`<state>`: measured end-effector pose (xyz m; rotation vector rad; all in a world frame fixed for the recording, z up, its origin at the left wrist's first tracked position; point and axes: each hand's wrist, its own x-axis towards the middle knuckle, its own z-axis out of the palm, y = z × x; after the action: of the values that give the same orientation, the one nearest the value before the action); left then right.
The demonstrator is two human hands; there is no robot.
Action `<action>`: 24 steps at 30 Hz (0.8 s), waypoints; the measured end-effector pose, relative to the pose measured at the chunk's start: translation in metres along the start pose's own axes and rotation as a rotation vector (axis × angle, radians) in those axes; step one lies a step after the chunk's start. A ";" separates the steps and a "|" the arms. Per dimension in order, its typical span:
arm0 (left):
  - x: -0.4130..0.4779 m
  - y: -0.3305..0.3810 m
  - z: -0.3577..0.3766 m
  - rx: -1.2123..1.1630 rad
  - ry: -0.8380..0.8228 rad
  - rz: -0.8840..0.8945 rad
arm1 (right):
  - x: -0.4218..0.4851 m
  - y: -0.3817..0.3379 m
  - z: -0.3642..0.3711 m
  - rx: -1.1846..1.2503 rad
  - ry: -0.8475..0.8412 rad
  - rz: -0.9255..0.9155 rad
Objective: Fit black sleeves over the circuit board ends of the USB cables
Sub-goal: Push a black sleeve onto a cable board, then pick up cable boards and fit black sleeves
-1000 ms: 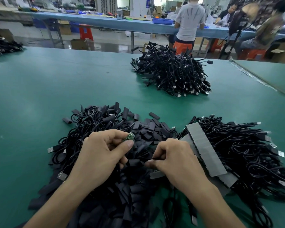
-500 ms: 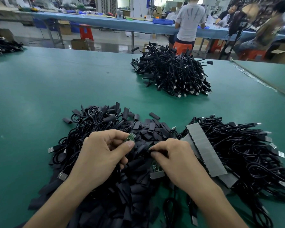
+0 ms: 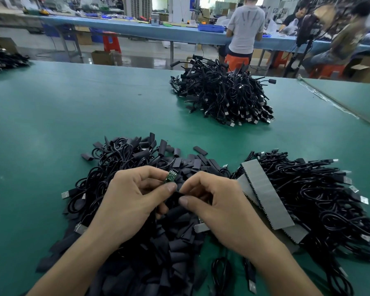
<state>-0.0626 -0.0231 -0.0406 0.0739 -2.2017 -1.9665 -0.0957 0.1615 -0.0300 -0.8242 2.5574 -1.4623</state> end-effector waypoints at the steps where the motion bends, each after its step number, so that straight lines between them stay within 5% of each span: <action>1: 0.000 0.000 0.000 -0.018 -0.013 -0.004 | 0.000 0.001 0.000 0.002 0.008 -0.009; 16: 0.002 -0.007 -0.002 0.154 -0.051 0.014 | 0.000 0.008 0.006 0.062 0.006 -0.029; 24: 0.000 -0.004 0.000 0.059 0.048 -0.021 | 0.000 0.013 0.006 -0.215 0.080 -0.047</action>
<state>-0.0630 -0.0235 -0.0443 0.1518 -2.2367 -1.8903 -0.0994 0.1622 -0.0434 -0.8728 2.8115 -1.2716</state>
